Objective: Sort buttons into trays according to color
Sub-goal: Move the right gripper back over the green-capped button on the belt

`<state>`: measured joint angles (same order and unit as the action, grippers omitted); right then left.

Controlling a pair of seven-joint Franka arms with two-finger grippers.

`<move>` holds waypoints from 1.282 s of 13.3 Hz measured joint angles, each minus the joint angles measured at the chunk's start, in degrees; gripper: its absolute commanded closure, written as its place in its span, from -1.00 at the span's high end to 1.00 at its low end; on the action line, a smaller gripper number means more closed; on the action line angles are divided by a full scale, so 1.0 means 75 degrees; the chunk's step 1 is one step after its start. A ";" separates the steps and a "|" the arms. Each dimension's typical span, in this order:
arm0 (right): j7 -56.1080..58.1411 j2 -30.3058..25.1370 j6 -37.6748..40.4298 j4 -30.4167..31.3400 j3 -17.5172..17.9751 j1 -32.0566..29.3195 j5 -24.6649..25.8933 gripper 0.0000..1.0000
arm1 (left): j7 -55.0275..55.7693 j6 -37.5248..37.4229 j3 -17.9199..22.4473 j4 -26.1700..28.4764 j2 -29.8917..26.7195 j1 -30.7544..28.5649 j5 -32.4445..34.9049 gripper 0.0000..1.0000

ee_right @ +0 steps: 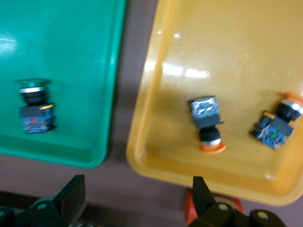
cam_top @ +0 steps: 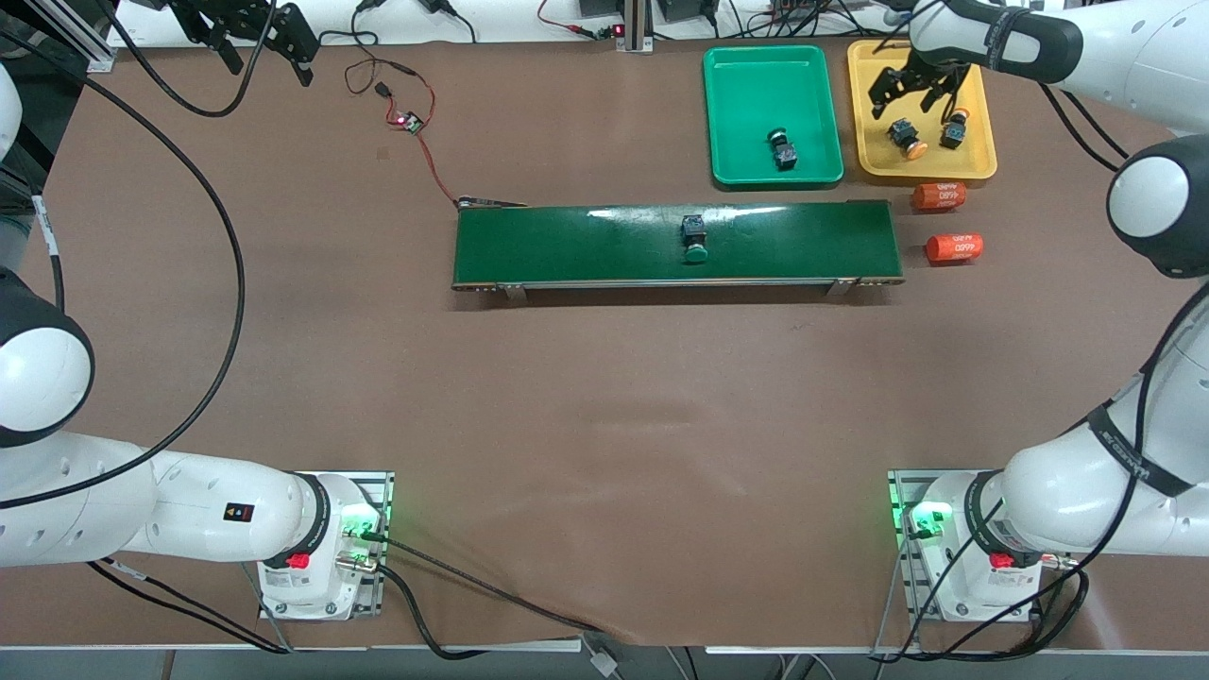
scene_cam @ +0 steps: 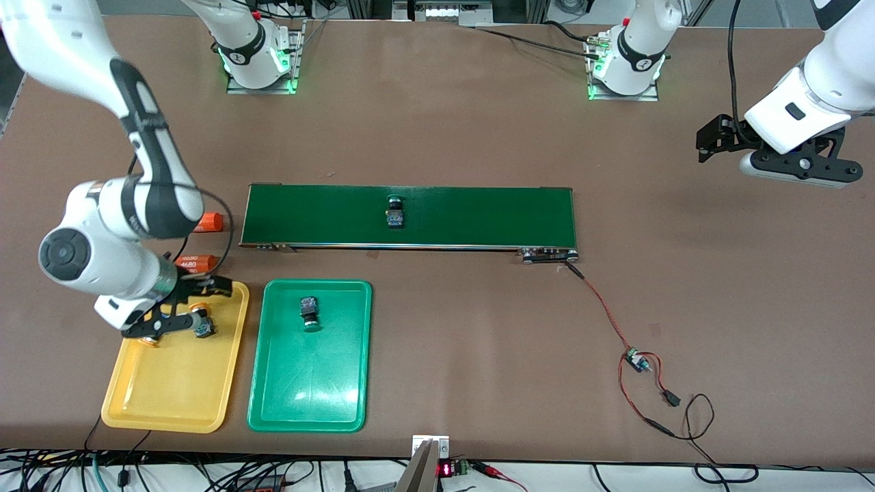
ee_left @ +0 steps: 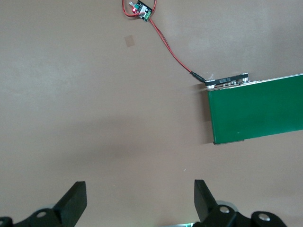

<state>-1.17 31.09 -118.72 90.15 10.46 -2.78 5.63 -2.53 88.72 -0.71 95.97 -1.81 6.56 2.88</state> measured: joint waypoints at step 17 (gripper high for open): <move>-0.5202 -0.2848 -0.1986 0.4257 0.2398 0.0732 -0.0087 1.00 | 0.0000 -0.0002 0.0002 0.0000 0.0002 -0.0004 0.0000 1.00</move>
<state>-40.19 9.73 -133.62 122.08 28.44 2.71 4.97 -2.53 88.71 -0.70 95.97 -1.79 6.53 2.88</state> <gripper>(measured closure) 0.000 0.000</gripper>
